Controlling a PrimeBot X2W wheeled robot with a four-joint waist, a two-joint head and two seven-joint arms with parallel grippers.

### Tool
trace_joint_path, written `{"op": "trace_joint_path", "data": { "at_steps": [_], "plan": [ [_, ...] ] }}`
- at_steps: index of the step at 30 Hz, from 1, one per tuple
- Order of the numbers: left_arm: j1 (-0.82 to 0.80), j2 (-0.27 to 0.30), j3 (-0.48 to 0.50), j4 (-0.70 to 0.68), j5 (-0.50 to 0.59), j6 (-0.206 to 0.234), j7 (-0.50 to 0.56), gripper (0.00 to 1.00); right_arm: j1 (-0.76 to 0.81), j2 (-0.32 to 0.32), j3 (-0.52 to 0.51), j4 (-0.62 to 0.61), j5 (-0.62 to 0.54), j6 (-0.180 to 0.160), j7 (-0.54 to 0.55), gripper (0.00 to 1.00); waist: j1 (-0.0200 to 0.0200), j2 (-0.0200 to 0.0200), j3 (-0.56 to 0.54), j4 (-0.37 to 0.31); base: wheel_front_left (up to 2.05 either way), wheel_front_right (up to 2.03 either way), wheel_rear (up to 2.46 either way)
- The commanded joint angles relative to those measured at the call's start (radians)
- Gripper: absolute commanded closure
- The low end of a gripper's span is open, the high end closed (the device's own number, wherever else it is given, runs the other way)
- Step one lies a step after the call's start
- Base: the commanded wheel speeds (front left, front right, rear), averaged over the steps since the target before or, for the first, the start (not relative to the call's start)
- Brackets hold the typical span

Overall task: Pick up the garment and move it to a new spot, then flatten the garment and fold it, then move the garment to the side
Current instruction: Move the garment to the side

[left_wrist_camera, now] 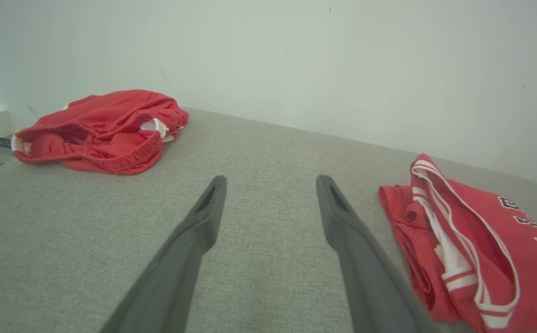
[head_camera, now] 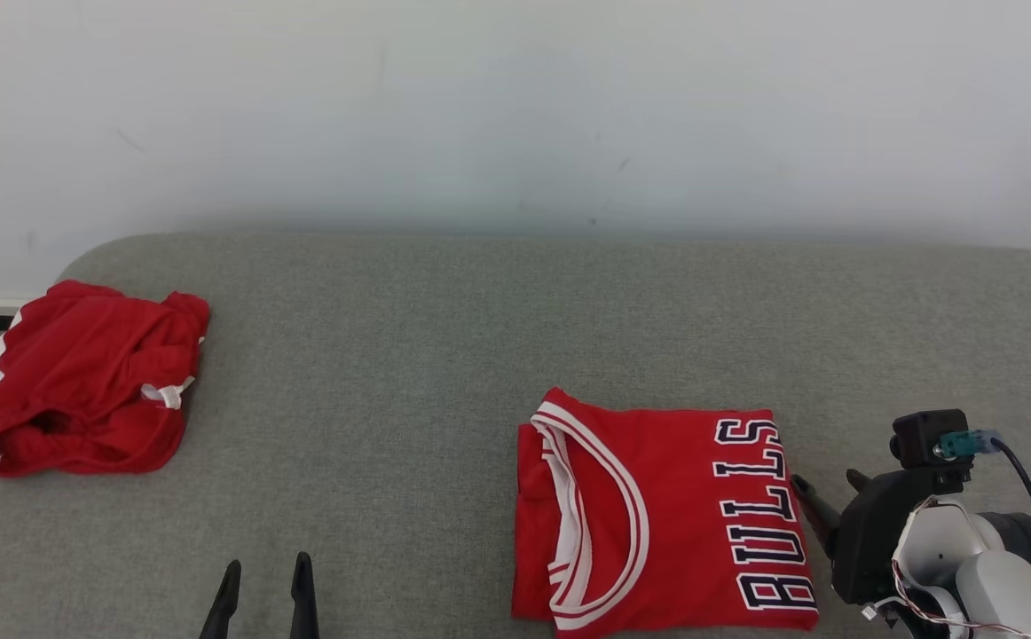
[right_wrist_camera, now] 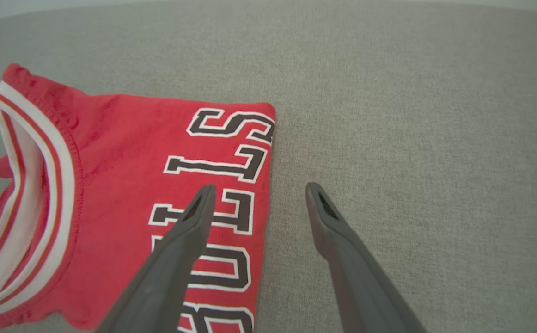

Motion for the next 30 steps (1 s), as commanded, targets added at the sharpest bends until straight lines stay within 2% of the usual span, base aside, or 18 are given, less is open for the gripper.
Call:
{"op": "trace_joint_path", "data": {
  "at_steps": [1, 4, 11, 18, 19, 20, 21, 24, 30],
  "plan": [
    [-0.013, 0.0, -0.005, -0.008, -0.006, 0.004, -0.003, 0.0, -0.019, -0.003, -0.008, 0.024, 0.009, -0.002, 0.039, 0.0, -0.0001, -0.0001, 0.032, 0.033, 0.0, 0.0, 0.0],
    [-0.023, 0.0, -0.015, -0.015, -0.011, 0.008, -0.003, 0.0, -0.038, 0.004, -0.023, 0.064, 0.012, -0.002, 0.094, 0.0, -0.0001, -0.0001, 0.059, 0.059, 0.0, 0.0, 0.0],
    [-0.05, 0.0, -0.033, -0.016, -0.016, 0.008, -0.003, 0.0, -0.059, 0.014, -0.049, 0.135, -0.012, -0.002, 0.147, 0.0, -0.0001, -0.0001, 0.106, 0.102, 0.0, 0.0, 0.0],
    [-0.066, 0.0, -0.043, -0.023, -0.022, 0.017, -0.003, 0.0, -0.046, 0.052, -0.041, 0.178, -0.024, 0.0, 0.254, 0.0, -0.0001, -0.0001, 0.136, 0.116, 0.0, 0.0, 0.0],
    [-0.068, 0.0, -0.044, -0.022, -0.022, 0.016, -0.003, 0.0, -0.045, 0.052, -0.031, 0.175, -0.024, 0.0, 0.267, 0.26, -0.0001, -0.0001, 0.139, 0.116, 0.0, 0.0, 0.0],
    [-0.069, 0.0, -0.044, -0.024, -0.023, 0.017, -0.003, 0.0, -0.045, 0.051, -0.02, 0.17, -0.027, 0.001, 0.276, 0.71, -0.0001, -0.0001, 0.141, 0.114, 0.0, 0.0, 0.0],
    [-0.071, 0.0, -0.046, -0.026, -0.023, 0.018, -0.003, 0.0, -0.046, 0.044, -0.006, 0.161, -0.029, 0.001, 0.279, 1.0, -0.0001, -0.0001, 0.143, 0.112, 0.0, 0.0, 0.0],
    [-0.073, 0.0, -0.05, -0.028, -0.023, 0.02, -0.003, 0.0, -0.046, 0.016, 0.021, 0.142, -0.033, 0.001, 0.283, 1.0, -0.0001, -0.0001, 0.145, 0.106, 0.0, 0.0, 0.0],
    [-0.089, 0.0, -0.048, -0.054, -0.02, 0.024, -0.003, 0.0, -0.092, -0.1, 0.1, 0.064, -0.03, -0.003, 0.277, 1.0, -0.0001, -0.0001, 0.164, 0.073, 0.0, 0.0, 0.0]
  ]
}}
